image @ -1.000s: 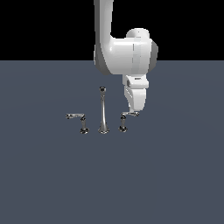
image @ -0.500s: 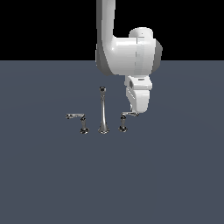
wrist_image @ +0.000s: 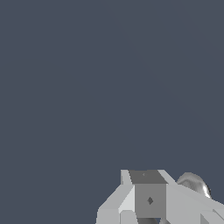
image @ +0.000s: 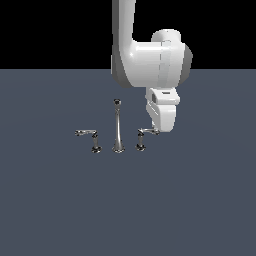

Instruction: Turn on the faucet by rotating a designated handle.

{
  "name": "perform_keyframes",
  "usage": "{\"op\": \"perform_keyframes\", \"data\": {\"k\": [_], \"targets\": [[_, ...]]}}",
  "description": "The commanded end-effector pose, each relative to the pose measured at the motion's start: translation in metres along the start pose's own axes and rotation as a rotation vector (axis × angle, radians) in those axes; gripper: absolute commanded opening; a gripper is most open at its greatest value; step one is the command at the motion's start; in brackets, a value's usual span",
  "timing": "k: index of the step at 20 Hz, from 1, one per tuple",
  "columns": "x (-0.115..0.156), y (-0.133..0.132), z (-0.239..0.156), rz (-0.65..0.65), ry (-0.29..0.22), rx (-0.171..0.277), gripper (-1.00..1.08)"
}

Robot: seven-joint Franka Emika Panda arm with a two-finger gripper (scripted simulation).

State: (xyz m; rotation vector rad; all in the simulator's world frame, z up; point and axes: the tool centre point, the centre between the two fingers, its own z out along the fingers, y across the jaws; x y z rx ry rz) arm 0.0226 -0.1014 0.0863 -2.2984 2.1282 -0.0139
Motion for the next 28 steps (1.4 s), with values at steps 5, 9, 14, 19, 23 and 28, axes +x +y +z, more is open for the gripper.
{"op": "perform_keyframes", "data": {"k": [5, 9, 14, 19, 23, 28], "targets": [[-0.004, 0.019, 0.000, 0.003, 0.000, -0.005, -1.00], [-0.007, 0.033, 0.000, 0.005, 0.000, -0.008, -1.00], [-0.011, 0.050, 0.000, 0.007, 0.000, -0.011, -1.00], [-0.013, 0.054, 0.000, 0.015, 0.002, -0.009, -1.00], [-0.030, 0.062, 0.000, 0.013, 0.001, -0.010, -1.00], [-0.052, 0.072, 0.000, 0.009, 0.000, -0.012, -1.00]]}}
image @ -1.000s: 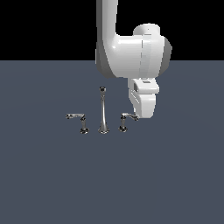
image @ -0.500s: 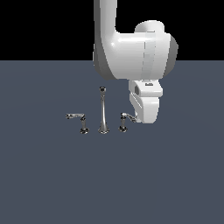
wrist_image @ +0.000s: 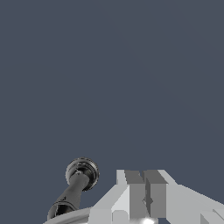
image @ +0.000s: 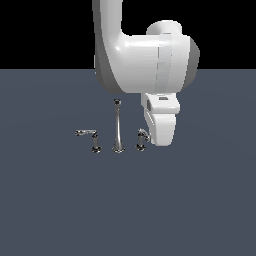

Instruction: Turn on the faucet by rotating a designated handle.

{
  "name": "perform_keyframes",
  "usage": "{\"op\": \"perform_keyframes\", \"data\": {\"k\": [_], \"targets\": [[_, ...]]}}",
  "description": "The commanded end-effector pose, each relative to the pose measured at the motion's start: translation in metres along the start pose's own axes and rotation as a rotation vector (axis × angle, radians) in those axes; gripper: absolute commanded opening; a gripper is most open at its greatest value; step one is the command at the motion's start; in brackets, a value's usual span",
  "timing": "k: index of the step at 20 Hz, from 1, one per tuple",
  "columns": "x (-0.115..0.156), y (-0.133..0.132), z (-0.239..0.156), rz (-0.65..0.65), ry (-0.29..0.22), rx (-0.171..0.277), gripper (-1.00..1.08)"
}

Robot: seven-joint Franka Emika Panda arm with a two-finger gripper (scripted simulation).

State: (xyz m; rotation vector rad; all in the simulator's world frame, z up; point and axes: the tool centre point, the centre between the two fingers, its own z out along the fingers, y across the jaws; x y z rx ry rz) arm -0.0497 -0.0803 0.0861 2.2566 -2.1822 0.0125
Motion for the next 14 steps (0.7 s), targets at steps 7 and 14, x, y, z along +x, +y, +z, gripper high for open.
{"op": "perform_keyframes", "data": {"k": [7, 14], "targets": [[-0.032, -0.003, 0.000, -0.011, -0.003, -0.002, -1.00], [-0.072, -0.012, 0.000, -0.033, -0.007, -0.004, -1.00]]}}
